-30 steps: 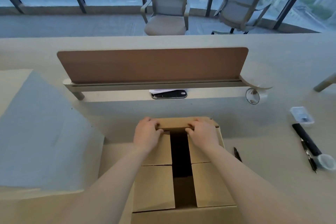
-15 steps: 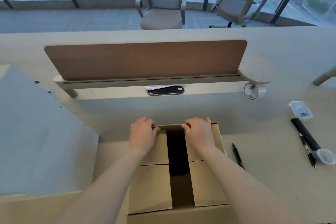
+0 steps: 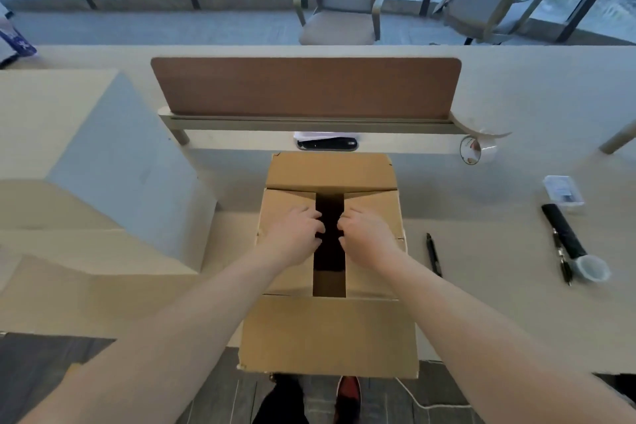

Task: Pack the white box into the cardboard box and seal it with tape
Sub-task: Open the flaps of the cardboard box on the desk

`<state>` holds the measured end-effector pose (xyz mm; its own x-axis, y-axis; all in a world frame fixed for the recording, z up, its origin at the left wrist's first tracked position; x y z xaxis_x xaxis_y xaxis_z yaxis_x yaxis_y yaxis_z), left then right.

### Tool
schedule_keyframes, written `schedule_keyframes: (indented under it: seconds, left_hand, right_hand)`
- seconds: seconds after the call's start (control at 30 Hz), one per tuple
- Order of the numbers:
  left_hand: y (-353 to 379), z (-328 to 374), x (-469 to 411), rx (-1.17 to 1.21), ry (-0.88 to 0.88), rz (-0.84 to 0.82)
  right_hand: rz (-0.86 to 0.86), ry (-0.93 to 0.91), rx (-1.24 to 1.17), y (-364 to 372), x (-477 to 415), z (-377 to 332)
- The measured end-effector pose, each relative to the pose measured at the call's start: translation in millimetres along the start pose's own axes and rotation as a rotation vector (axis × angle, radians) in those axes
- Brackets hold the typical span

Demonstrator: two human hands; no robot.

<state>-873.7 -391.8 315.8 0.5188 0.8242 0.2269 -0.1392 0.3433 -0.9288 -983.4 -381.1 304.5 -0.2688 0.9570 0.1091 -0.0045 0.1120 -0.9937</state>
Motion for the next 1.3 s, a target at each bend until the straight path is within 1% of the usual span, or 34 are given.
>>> schedule_keyframes:
  seconds: [0.07, 0.1, 0.23, 0.3, 0.4, 0.53, 0.63, 0.73, 0.77, 0.87, 0.93, 1.03, 1.1, 1.17, 1.3]
  left_hand:
    - [19, 7, 7, -0.093, -0.001, -0.106]
    - [26, 8, 10, -0.140, -0.003, -0.133]
    - [36, 11, 14, -0.317, 0.014, -0.157]
    - [37, 10, 14, -0.374, 0.032, -0.154]
    - [26, 13, 13, -0.371, 0.078, -0.105]
    - [-9, 20, 17, -0.356, 0.105, 0.053]
    - [-37, 11, 25, -0.377, 0.048, 0.119]
    - [-69, -5, 42, -0.464, -0.024, 0.179]
    - [-78, -14, 47, -0.487, -0.058, 0.180]
    - [-94, -42, 59, -0.543, -0.152, 0.135]
    - [-95, -60, 63, -0.557, -0.192, 0.112]
    - [-83, -78, 65, -0.503, -0.228, 0.041]
    - [-69, -84, 65, -0.439, -0.256, -0.012]
    - [-52, -89, 66, -0.381, -0.304, -0.066]
    - [-23, -93, 66, -0.206, -0.410, -0.094]
  right_hand:
    - [-0.115, -0.055, 0.066, 16, 8, -12]
    - [-0.147, -0.083, 0.129, 23, 12, -17]
    - [-0.238, -0.103, 0.304, 38, 21, -20]
    - [-0.243, -0.108, 0.366, 36, 24, -22]
    - [-0.183, -0.113, 0.439, 17, 24, -29]
    - [-0.080, -0.081, 0.486, -21, 23, -36]
    - [-0.109, -0.019, 0.569, -47, 25, -32]
    - [-0.161, 0.137, 0.677, -71, 34, -20]
    - [-0.170, 0.198, 0.680, -77, 38, -14]
    - [-0.271, 0.369, 0.646, -81, 46, 9]
    - [-0.291, 0.448, 0.648, -80, 52, 22]
    - [-0.295, 0.540, 0.509, -71, 65, 33]
    - [-0.267, 0.630, 0.435, -64, 76, 35]
    - [-0.285, 0.668, 0.385, -49, 83, 35]
    - [-0.304, 0.633, 0.300, -22, 89, 32]
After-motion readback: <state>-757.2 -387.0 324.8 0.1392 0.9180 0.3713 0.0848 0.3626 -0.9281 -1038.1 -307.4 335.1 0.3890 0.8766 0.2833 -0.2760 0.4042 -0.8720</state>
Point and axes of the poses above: each hand's wrist, its own x-axis away from the middle knuckle, its own y-axis out of the palm, z = x × y, the point moved 8 cm from there along -x, towards the middle knuckle, and after that the axes turned 8 degrees about x, right-handed, at the moved point
